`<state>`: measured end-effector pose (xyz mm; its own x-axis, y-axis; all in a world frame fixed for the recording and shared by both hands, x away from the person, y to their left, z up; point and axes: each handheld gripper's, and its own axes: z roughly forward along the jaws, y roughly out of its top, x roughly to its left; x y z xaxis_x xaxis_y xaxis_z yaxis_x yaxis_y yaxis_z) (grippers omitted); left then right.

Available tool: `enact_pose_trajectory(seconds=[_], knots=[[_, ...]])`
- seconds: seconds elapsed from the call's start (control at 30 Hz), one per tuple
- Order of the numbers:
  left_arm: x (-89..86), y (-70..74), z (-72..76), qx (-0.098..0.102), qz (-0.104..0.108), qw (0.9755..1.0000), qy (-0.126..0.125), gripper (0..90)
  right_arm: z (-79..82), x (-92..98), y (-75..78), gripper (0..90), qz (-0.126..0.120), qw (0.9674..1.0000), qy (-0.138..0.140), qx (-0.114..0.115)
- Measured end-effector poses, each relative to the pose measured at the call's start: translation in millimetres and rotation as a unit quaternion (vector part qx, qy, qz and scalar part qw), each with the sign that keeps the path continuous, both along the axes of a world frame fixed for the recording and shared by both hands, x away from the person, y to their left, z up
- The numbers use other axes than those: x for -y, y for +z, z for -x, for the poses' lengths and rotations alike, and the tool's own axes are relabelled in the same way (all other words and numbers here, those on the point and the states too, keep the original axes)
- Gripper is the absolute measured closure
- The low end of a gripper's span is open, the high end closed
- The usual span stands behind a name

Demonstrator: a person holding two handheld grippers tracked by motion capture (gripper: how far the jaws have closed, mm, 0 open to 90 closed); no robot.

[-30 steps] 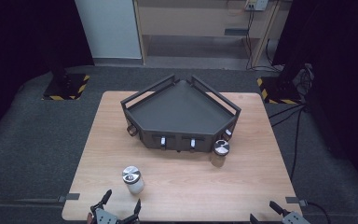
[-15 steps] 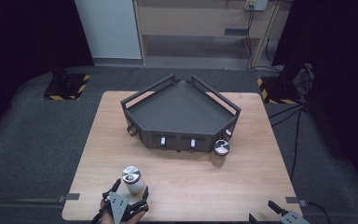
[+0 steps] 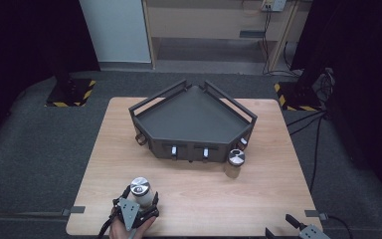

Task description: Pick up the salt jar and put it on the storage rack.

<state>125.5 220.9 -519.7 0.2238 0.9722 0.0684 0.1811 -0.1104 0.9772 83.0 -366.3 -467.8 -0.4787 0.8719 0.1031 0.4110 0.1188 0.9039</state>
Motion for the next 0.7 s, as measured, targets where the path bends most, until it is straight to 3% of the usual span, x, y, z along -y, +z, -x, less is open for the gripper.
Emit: enact_pose_trajectory(seconds=[0.17, 0.23, 0.7], knots=[[-0.9, 0.4, -0.7, -0.004, 0.002, 1.0000, -0.003, 12.9, 0.0, 0.3, 0.1, 10.1, 0.000, 1.0000, 0.001, 0.000], [-0.3, -3.1, -0.1, 0.003, 0.004, 1.0000, 0.001, 15.4, -0.1, 0.2, 0.1, 10.2, -0.001, 1.0000, 0.001, -0.001], [-3.5, -7.2, -3.2, 0.010, 0.003, 0.9999, -0.003, 28.5, 0.9, 1.0, 0.6, 10.5, -0.003, 1.0000, 0.001, -0.001]])
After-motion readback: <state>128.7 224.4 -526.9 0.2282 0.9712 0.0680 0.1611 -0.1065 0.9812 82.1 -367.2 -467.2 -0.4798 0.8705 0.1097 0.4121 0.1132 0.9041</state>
